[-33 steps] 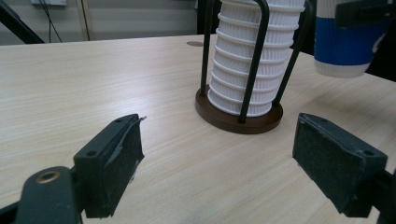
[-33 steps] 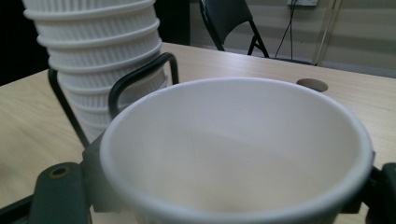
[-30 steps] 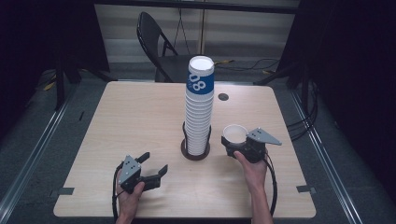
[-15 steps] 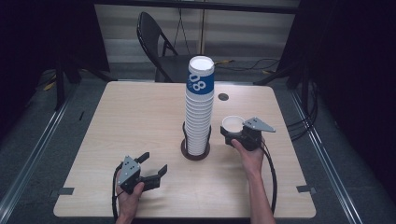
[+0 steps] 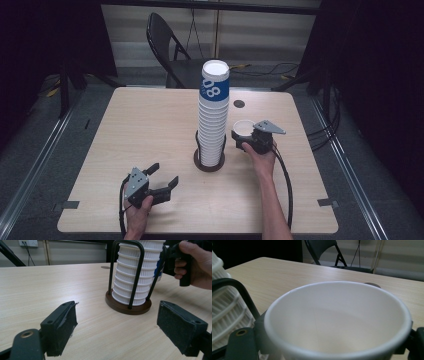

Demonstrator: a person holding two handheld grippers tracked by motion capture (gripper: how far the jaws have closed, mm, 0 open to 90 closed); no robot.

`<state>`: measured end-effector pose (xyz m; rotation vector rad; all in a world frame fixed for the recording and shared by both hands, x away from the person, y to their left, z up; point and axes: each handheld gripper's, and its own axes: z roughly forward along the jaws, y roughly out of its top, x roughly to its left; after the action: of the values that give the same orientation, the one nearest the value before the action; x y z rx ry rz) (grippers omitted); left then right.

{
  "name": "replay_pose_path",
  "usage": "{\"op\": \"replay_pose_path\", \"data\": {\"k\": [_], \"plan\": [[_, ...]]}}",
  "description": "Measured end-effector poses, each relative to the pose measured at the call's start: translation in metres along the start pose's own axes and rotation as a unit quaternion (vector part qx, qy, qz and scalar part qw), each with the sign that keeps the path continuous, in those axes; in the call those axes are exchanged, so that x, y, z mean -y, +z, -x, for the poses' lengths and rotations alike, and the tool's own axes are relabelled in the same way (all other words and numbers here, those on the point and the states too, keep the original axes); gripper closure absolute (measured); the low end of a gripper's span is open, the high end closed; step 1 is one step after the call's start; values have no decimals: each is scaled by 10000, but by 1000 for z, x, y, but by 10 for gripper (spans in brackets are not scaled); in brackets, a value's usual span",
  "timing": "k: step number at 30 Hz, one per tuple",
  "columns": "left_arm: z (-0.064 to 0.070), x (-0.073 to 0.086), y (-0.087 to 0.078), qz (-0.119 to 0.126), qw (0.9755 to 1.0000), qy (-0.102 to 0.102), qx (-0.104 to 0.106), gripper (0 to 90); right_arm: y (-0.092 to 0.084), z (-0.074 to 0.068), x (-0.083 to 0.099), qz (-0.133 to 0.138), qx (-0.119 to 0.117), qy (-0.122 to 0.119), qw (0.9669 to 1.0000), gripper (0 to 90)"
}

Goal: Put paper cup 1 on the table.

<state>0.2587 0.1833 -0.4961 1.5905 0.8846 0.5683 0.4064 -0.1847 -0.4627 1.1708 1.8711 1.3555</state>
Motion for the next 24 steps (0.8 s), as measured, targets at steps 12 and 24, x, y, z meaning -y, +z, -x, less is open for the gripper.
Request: {"op": "replay_pose_path", "data": {"k": [12,24], "plan": [[-1,0,-1,56,10000,-45,-6,160,11,-4,10,72,-88,-14,9999,185],[-1,1,-2,84,9999,-66,-19,160,7,-4,23,111,-121,92,9998,181]]}}
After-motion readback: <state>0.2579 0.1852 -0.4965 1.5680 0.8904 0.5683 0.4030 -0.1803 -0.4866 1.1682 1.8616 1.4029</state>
